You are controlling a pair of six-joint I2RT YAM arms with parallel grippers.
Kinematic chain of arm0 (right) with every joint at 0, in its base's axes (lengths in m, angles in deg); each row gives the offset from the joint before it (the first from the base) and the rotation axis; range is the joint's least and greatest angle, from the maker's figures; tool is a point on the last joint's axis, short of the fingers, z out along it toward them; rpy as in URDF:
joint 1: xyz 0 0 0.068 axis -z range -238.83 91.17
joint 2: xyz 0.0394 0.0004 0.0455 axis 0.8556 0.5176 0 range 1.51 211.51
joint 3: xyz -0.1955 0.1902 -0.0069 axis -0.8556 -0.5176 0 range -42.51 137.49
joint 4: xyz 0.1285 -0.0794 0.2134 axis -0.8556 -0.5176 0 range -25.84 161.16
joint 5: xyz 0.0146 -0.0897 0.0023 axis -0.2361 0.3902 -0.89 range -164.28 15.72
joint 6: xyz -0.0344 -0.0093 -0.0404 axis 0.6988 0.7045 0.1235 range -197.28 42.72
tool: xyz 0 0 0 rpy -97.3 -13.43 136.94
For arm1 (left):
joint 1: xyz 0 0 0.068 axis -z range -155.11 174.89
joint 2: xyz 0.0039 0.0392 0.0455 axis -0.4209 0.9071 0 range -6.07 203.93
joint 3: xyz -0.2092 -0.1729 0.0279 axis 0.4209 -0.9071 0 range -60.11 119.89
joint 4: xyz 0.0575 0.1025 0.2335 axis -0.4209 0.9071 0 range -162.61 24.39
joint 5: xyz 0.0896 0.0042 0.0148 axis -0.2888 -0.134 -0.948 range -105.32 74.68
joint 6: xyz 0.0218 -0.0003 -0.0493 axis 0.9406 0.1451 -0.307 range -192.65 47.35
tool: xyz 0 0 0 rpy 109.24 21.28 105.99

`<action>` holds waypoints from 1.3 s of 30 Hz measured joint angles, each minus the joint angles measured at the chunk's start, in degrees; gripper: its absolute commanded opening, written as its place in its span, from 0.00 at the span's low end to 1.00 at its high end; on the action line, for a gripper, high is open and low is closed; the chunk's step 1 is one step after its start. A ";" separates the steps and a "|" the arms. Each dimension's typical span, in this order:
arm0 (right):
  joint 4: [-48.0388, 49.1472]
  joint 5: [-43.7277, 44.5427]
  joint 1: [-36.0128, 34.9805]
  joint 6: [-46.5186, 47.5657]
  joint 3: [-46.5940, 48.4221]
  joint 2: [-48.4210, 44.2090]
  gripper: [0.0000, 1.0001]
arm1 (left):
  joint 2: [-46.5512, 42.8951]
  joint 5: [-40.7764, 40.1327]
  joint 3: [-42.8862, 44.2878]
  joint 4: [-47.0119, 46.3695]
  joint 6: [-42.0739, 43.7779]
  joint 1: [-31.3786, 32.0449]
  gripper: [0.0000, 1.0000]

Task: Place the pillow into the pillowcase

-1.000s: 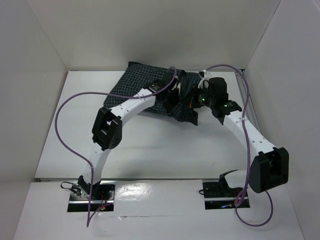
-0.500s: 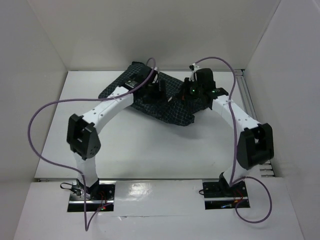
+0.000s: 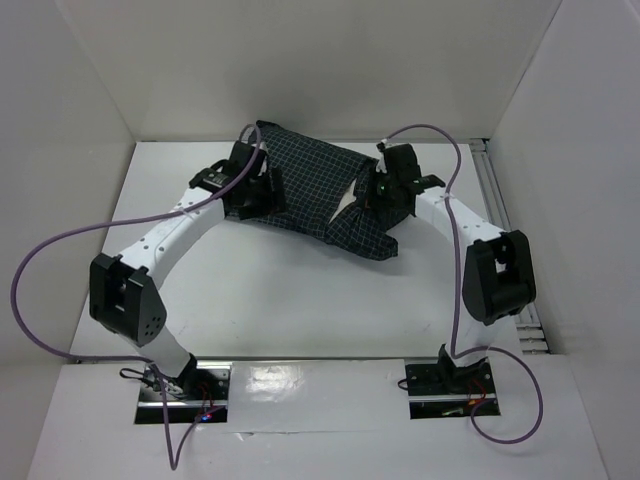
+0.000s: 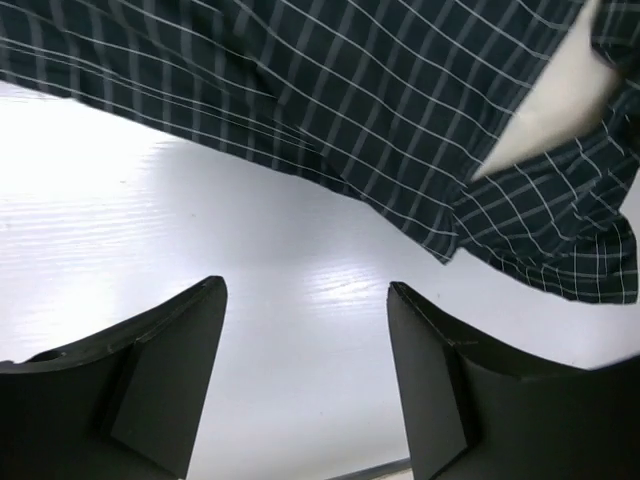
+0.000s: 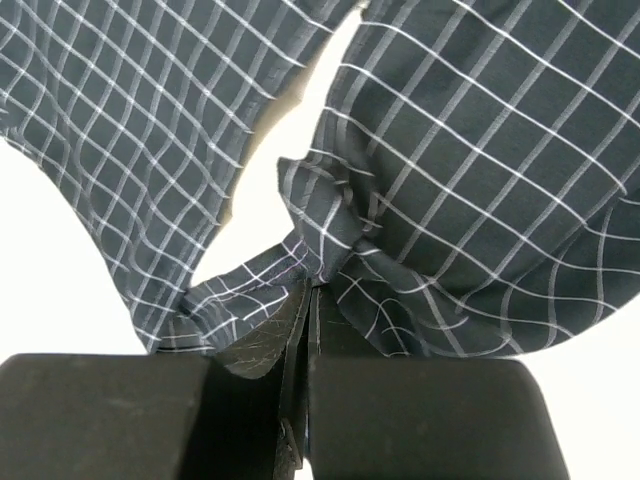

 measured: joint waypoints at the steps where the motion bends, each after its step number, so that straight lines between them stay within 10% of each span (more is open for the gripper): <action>1: -0.04 0.24 -0.42 0.00 0.33 0.04 0.00 | -0.70 -0.26 -0.85 -0.04 -0.02 -0.85 0.79; 8: -1.11 1.66 -5.81 0.17 8.46 4.02 0.05 | -8.79 -1.20 -9.86 -1.09 -1.99 -13.14 0.81; 15: -3.54 5.18 -7.06 -0.72 13.42 8.74 0.83 | -9.66 2.14 -18.25 -3.63 -3.34 -25.22 0.86; 19: -4.37 8.59 -7.06 -0.85 10.71 2.86 0.94 | -9.35 5.27 -20.50 -4.83 -3.43 -30.32 0.91; 29: -4.96 14.64 -5.84 -2.32 -2.67 -23.96 1.00 | -1.38 12.90 -20.17 -12.24 -3.56 -37.27 0.92; 39: -7.67 13.99 -4.72 -5.99 -18.53 -31.19 1.00 | 6.51 19.23 -18.16 -22.01 -7.23 -39.17 0.90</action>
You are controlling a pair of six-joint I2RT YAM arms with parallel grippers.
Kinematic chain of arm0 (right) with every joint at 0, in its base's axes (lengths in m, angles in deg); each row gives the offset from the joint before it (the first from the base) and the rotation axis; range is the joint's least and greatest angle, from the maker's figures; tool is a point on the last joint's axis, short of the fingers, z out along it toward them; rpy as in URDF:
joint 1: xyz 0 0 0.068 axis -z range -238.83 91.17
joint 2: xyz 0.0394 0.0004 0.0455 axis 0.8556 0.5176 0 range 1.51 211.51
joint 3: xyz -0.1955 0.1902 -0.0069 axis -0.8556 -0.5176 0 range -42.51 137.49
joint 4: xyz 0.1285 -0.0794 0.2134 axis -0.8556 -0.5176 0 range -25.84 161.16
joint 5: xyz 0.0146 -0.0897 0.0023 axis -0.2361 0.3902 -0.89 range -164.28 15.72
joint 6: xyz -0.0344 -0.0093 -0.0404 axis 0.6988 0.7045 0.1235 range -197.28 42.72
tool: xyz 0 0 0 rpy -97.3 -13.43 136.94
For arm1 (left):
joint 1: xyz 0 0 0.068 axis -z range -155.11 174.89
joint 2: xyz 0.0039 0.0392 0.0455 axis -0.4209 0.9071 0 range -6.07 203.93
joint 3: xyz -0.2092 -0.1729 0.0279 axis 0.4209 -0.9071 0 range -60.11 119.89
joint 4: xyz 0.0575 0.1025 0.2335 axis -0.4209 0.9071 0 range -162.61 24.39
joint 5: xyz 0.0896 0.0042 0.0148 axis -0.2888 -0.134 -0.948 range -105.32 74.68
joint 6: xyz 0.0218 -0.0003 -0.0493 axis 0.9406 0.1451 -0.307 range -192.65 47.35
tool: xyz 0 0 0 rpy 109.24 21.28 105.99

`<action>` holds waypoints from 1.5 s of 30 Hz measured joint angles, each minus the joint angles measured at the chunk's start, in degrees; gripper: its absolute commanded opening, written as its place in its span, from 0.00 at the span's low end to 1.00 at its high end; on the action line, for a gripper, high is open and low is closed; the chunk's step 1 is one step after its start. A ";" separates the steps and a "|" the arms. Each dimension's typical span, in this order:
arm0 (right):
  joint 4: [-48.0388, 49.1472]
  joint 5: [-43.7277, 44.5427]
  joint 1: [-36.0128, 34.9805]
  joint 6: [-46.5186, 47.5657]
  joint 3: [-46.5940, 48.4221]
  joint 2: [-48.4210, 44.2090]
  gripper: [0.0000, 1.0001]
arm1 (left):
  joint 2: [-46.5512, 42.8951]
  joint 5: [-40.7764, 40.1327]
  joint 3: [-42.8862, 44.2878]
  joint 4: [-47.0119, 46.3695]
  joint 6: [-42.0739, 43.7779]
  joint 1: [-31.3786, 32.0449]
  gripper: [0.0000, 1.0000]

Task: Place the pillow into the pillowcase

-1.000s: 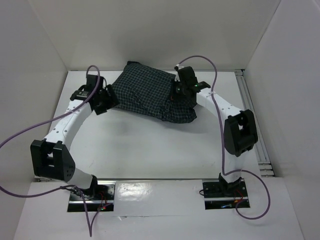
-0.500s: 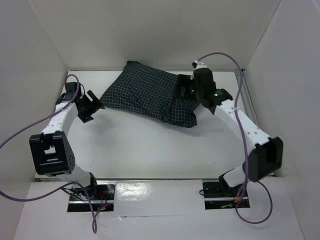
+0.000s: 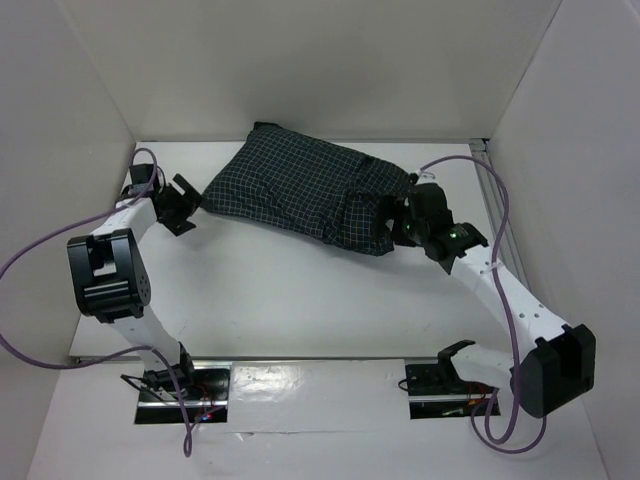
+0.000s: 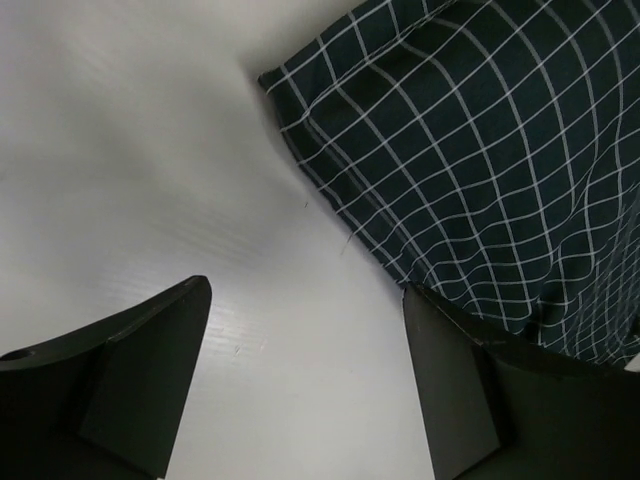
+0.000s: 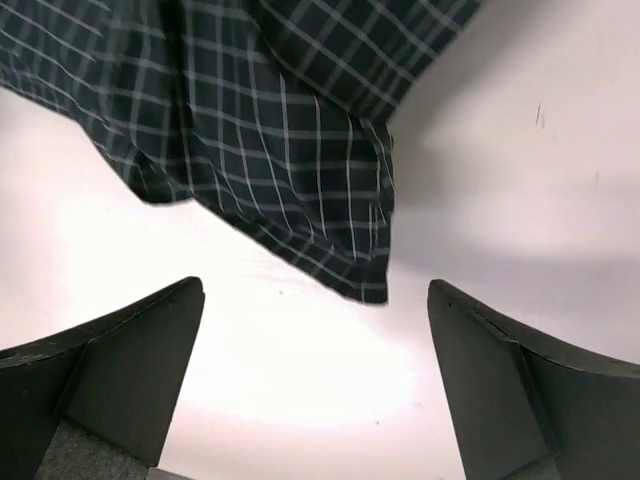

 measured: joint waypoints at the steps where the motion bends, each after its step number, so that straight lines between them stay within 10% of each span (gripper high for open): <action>1: -0.61 -0.20 -0.02 -0.44 -1.36 -0.68 1.00 | 0.74 0.48 0.17 -1.25 -0.52 -0.07 0.90; 21: -3.67 -5.57 0.59 -5.77 -9.57 -9.51 1.00 | 16.46 2.75 10.43 -8.52 -2.25 1.33 0.82; 24: -3.34 -6.88 0.59 -6.43 -10.60 -9.44 1.00 | 18.38 3.80 11.89 -9.77 -2.29 1.60 0.71; 27: -2.69 -7.98 0.59 -6.78 -10.84 -9.07 1.00 | 19.15 4.66 12.09 -11.34 -2.91 1.64 0.39; 29: -1.40 -8.83 0.59 -6.82 -11.04 -8.41 1.00 | 19.26 4.94 12.09 -12.28 -3.41 1.64 0.00; 36: 4.33 -11.91 0.59 -6.80 -11.06 2.56 1.00 | 19.30 4.57 13.75 -12.55 -3.06 2.49 0.00; 44: 11.10 -8.26 1.11 -8.59 -11.08 7.96 0.61 | 17.33 3.41 12.39 -11.76 -0.46 4.35 0.00; 45: 12.15 -7.52 1.27 -8.87 -11.08 8.07 0.44 | 17.00 3.28 12.39 -11.76 -0.33 4.52 0.00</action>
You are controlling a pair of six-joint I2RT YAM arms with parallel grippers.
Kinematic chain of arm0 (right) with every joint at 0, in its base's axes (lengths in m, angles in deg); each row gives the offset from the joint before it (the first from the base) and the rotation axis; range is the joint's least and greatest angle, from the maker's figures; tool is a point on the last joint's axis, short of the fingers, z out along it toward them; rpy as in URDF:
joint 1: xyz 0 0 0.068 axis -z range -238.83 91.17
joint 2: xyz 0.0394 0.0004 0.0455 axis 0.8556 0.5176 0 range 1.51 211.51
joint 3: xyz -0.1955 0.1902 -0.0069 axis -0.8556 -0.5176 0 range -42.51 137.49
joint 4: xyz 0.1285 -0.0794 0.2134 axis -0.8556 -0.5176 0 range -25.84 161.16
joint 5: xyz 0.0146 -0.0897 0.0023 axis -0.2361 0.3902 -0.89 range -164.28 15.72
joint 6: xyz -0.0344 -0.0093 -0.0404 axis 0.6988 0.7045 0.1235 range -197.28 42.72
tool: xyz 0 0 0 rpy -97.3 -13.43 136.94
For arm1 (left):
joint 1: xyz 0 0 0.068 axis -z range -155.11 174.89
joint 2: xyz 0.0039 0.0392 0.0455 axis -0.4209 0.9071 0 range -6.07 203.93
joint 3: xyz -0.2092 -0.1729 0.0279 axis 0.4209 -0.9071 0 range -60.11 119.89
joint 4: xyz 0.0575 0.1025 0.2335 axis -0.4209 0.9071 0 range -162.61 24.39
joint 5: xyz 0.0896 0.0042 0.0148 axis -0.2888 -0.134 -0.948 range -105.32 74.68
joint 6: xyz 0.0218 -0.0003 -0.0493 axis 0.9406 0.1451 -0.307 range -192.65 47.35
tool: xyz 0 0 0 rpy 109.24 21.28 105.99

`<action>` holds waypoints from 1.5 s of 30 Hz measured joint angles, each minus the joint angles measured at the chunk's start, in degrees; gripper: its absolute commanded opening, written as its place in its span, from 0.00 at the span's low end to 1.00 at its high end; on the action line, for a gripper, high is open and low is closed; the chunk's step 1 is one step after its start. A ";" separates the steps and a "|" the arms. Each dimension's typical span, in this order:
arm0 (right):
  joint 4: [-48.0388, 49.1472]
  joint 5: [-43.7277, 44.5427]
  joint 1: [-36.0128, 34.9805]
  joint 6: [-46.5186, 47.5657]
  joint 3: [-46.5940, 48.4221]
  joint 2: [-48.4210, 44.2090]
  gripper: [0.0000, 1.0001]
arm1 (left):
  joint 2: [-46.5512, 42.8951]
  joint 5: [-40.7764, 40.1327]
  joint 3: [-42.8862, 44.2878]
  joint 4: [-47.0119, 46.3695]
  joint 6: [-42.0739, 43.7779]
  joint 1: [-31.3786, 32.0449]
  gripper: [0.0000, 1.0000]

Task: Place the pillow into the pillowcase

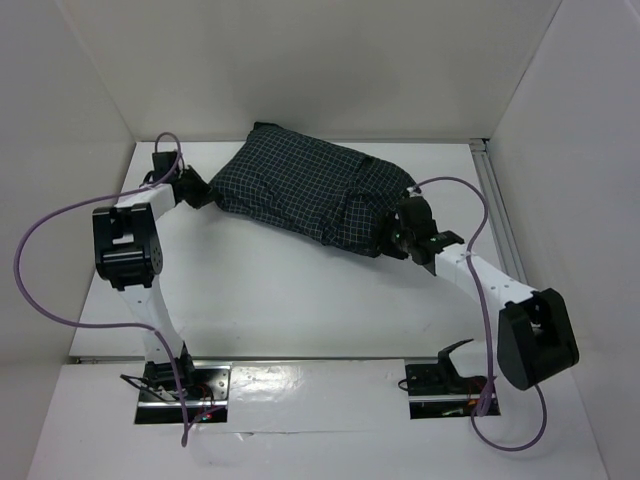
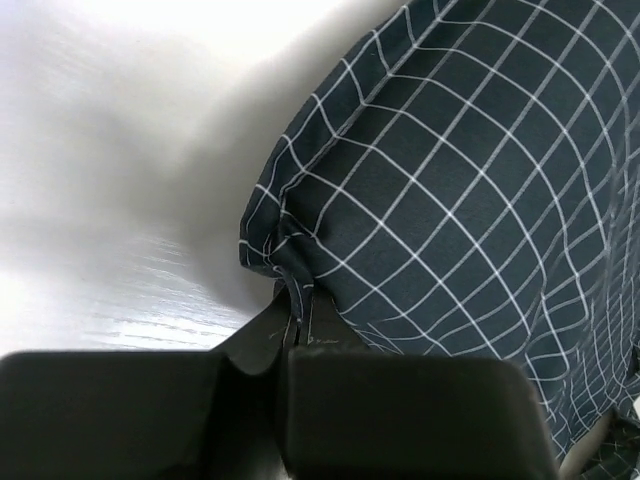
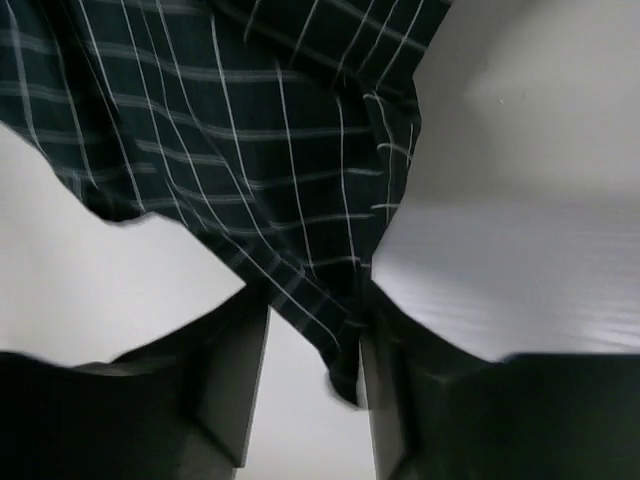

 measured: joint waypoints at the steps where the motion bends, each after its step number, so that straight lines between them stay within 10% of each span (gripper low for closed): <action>1: 1.14 0.42 0.13 0.00 0.00 0.31 0.30 | -0.24 -0.15 -0.02 0.04 0.07 0.13 0.00; 3: 3.08 0.83 0.59 -0.48 0.07 1.36 0.00 | -0.70 -0.31 -0.02 0.46 0.28 0.33 0.00; 11: -2.91 5.05 4.66 -1.46 7.50 0.09 0.00 | -5.60 0.61 0.46 6.62 1.53 -0.87 0.00; 30: -27.54 3.78 13.33 7.34 55.32 -11.15 0.00 | -39.32 30.56 15.04 21.73 -3.52 -16.41 0.00; 45: -26.27 9.77 13.53 7.26 32.72 -15.93 0.00 | -48.22 26.80 -3.82 24.13 -2.91 -14.78 0.00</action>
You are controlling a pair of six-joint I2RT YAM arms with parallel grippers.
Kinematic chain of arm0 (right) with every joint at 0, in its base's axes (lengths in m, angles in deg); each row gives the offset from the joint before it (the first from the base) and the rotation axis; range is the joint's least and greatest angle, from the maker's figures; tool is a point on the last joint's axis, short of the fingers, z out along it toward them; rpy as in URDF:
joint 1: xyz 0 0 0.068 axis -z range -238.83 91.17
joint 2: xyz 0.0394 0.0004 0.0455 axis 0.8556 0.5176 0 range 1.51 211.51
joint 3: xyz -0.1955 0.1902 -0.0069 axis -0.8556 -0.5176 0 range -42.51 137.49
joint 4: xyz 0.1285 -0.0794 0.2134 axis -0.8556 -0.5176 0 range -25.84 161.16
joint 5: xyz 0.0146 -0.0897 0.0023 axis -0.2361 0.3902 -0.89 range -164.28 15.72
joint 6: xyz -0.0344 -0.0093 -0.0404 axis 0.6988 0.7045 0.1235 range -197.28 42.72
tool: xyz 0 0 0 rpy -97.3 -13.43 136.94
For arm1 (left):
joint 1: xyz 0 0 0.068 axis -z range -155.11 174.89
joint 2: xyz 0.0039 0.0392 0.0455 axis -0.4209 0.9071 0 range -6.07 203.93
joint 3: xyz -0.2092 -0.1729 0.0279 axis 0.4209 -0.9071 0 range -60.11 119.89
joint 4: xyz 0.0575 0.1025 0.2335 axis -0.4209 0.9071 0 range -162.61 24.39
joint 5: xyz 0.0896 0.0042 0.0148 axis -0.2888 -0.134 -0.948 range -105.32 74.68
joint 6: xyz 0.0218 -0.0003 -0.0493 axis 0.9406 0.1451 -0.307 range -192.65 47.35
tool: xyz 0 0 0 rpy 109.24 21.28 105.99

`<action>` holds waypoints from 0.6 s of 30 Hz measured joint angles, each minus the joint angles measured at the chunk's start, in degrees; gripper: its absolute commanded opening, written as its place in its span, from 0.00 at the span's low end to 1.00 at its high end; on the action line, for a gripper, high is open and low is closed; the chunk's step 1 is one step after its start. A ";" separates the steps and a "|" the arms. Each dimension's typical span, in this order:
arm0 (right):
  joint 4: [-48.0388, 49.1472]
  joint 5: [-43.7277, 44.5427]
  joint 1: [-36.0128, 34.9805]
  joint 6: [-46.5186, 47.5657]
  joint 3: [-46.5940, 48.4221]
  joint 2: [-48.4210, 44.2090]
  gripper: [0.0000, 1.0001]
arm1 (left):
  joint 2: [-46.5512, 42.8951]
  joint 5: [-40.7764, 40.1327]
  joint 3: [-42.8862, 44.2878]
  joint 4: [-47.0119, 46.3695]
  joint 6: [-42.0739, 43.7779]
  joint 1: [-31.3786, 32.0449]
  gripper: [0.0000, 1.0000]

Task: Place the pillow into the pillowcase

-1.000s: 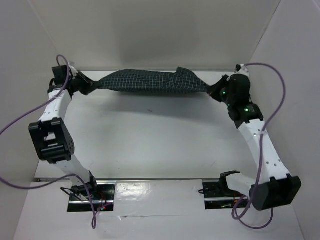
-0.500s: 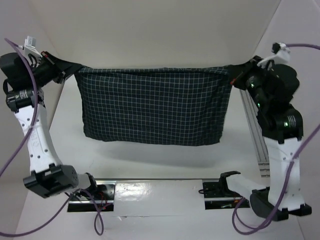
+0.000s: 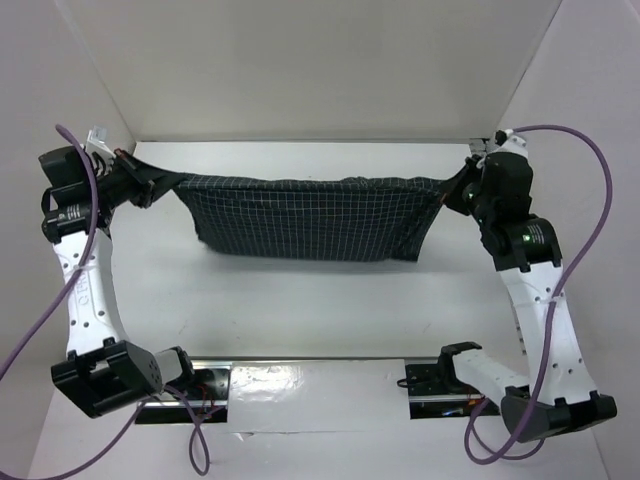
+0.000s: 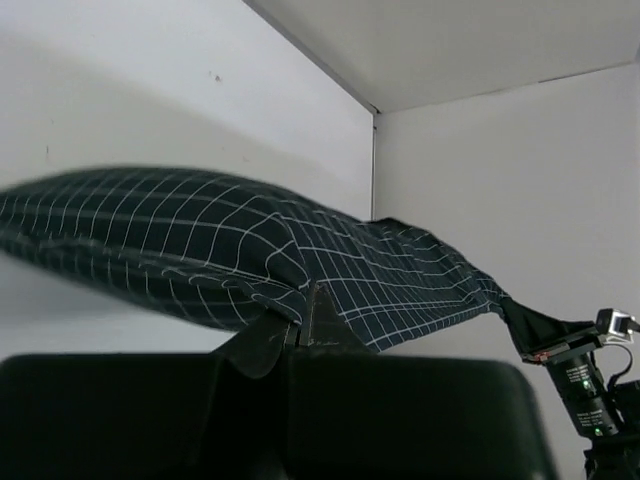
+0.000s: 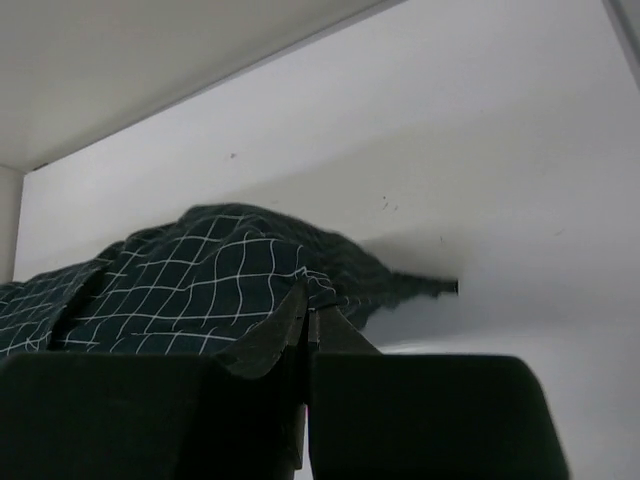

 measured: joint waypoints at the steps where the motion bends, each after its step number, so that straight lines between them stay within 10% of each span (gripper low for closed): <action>1: 0.00 0.00 0.00 -0.02 0.22 -0.57 0.00 | -0.61 -0.50 -0.11 0.85 -0.02 0.00 0.00; 18: -2.80 6.16 1.07 0.20 9.31 -15.80 0.00 | -18.40 -3.69 14.67 9.88 3.41 -0.35 0.00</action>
